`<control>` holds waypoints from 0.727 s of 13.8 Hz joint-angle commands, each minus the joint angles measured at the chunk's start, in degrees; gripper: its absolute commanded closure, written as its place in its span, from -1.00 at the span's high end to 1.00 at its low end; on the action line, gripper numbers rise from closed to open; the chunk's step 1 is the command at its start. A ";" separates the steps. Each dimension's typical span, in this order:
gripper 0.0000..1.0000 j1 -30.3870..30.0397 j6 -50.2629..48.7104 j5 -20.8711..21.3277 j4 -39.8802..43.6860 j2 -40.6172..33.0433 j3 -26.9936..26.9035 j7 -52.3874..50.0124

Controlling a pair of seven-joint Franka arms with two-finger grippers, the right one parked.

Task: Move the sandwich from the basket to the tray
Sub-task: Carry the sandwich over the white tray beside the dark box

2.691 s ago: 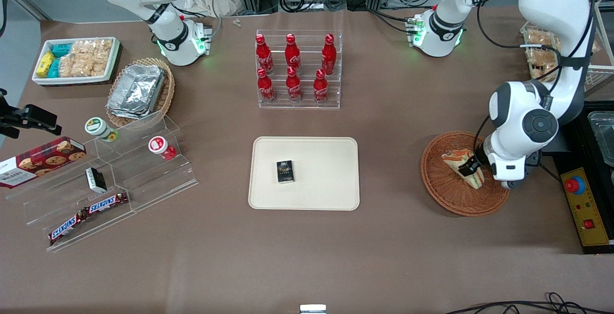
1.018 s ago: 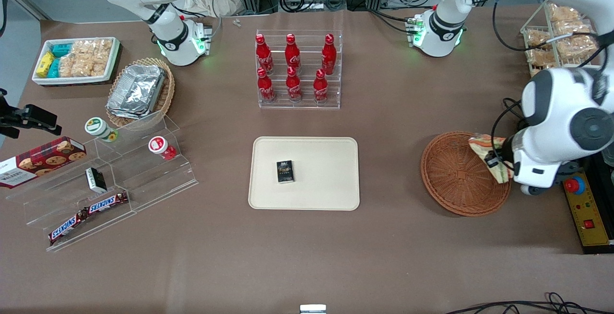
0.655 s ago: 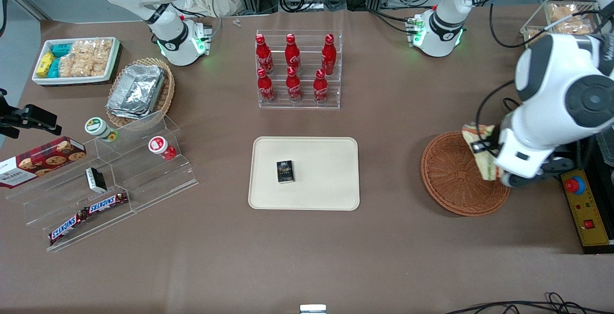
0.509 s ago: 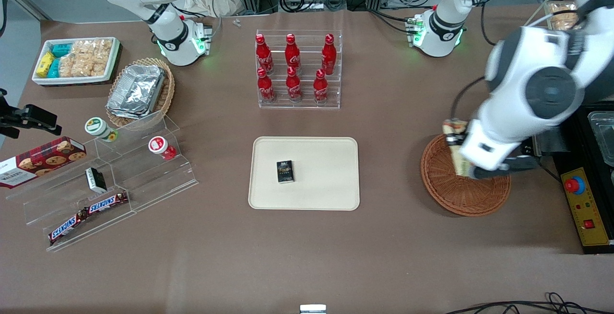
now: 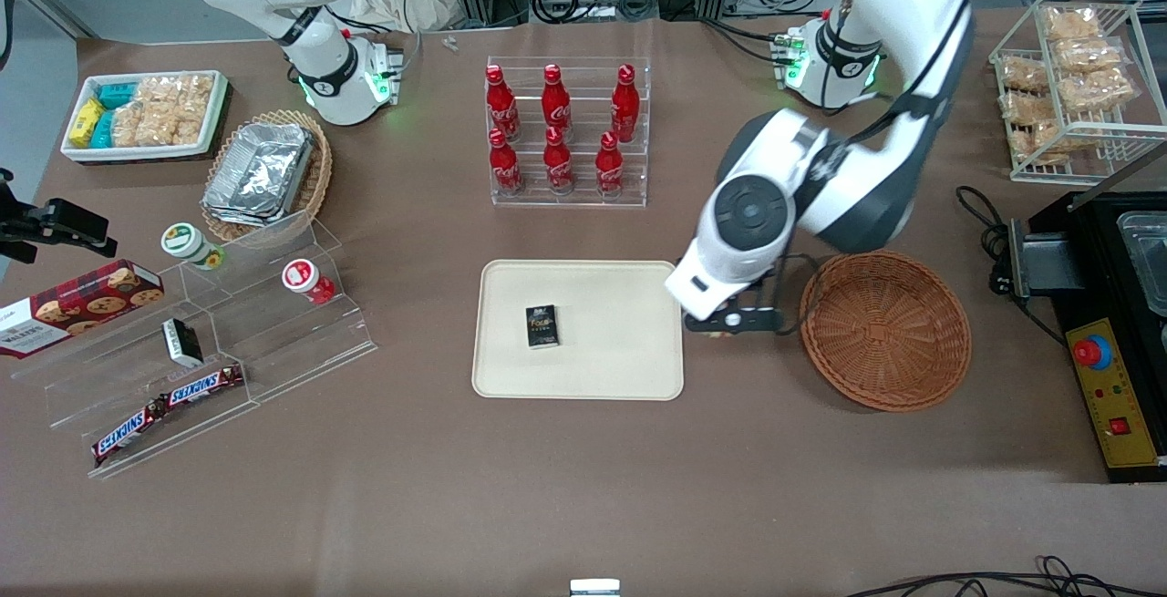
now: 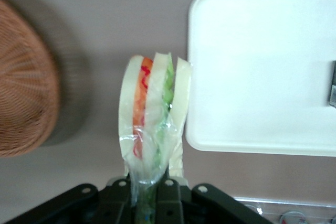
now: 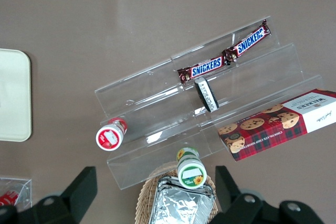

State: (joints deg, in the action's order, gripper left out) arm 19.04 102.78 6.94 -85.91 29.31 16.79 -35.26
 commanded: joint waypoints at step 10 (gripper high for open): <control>-1.00 2.58 15.08 -0.08 1.88 12.53 -0.35 -1.21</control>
State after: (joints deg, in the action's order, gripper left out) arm 20.75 117.34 6.94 -85.80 40.50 16.76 -35.71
